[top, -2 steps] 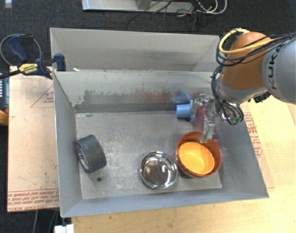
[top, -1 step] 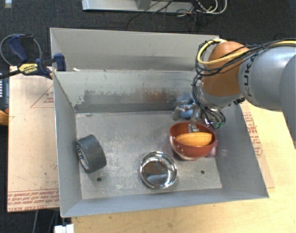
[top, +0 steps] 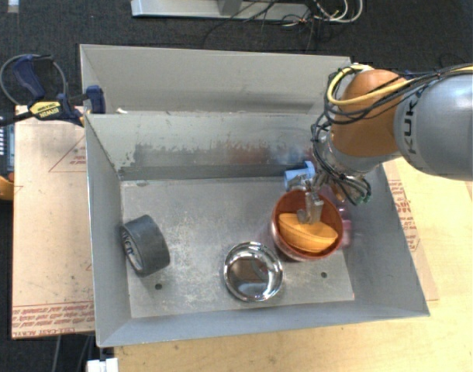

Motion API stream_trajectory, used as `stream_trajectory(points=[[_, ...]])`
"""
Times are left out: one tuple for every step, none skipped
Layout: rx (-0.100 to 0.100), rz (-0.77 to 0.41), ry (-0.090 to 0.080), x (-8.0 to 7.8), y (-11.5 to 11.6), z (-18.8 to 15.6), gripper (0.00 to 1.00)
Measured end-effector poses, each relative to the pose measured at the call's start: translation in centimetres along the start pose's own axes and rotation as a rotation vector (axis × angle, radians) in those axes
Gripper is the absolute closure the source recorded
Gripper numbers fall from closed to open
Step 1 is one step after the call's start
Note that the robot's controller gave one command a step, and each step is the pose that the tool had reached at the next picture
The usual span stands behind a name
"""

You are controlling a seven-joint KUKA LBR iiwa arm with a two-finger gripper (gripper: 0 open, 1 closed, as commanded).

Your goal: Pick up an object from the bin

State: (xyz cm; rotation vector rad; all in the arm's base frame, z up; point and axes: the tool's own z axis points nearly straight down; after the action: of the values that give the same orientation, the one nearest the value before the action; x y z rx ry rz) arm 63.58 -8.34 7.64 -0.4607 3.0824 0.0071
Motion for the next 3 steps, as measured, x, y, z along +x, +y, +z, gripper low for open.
stream_trajectory(points=[[0.0, 0.001, 0.0, 0.0, 0.0, 0.0, 1.0], [-0.001, -0.009, 0.003, 0.1, 0.2, -2.0, 1.0], [-0.026, -0.147, -0.01, 2.5, -0.9, -0.6, 1.0]])
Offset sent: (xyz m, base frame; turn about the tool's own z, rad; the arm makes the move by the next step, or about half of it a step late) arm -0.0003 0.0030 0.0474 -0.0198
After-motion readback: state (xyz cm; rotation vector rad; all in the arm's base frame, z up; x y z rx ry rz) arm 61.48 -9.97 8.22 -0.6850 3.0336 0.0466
